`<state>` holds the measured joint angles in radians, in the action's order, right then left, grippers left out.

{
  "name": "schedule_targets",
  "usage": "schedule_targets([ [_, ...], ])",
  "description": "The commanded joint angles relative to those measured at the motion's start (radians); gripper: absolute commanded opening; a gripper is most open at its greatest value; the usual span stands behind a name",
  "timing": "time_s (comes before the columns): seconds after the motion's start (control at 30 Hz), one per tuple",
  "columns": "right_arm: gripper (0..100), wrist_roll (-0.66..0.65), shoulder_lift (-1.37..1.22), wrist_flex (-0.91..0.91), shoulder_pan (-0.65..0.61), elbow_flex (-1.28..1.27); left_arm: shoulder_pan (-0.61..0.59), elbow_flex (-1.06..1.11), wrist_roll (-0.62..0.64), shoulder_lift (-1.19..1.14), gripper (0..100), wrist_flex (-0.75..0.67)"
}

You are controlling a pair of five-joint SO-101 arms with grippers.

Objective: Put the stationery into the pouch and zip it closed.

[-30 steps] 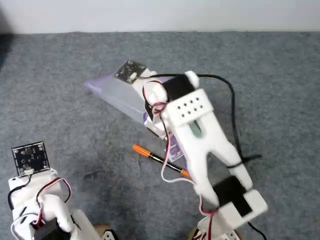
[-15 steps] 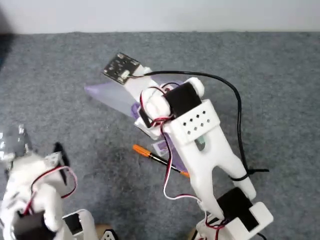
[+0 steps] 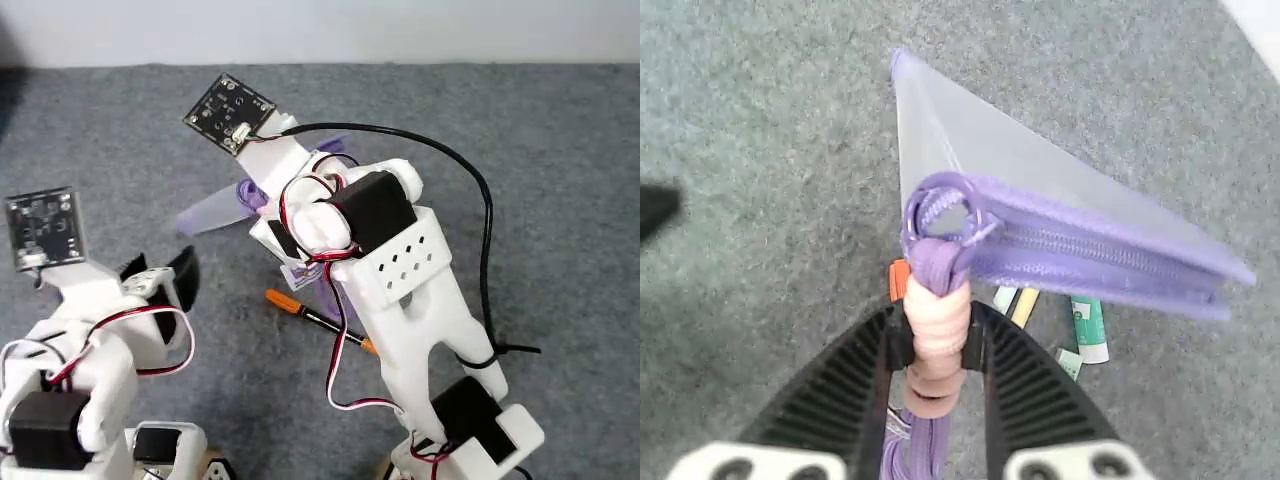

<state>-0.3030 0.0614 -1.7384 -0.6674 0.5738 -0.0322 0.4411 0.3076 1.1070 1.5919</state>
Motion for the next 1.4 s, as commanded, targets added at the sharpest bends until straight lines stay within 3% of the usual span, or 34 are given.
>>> schedule_targets([
  [0.0, 0.9, 0.015, 0.079, 0.015, -0.01, 0.048, 0.026, -0.051, 0.051, -0.023, 25, 0.003],
  [0.27, 0.9, 0.008, 0.11, -0.002, -0.012, 0.046, 0.112, -0.042, 0.058, -0.029, 27, -0.037],
  [0.53, 0.9, 0.006, 0.105, -0.048, -0.094, 0.046, 0.121, -0.013, 0.086, -0.028, 26, -0.095],
  [0.9, 0.9, 0.005, 0.108, -0.05, -0.094, 0.046, 0.115, 0.082, 0.084, -0.026, 26, -0.153],
  [1.17, 0.9, 0.005, 0.11, -0.051, -0.096, 0.041, -0.012, 0.128, 0.081, -0.023, 26, -0.222],
  [1.37, 0.9, 0.005, 0.105, -0.051, -0.097, 0.04, -0.026, 0.13, 0.069, -0.02, 26, -0.218],
])
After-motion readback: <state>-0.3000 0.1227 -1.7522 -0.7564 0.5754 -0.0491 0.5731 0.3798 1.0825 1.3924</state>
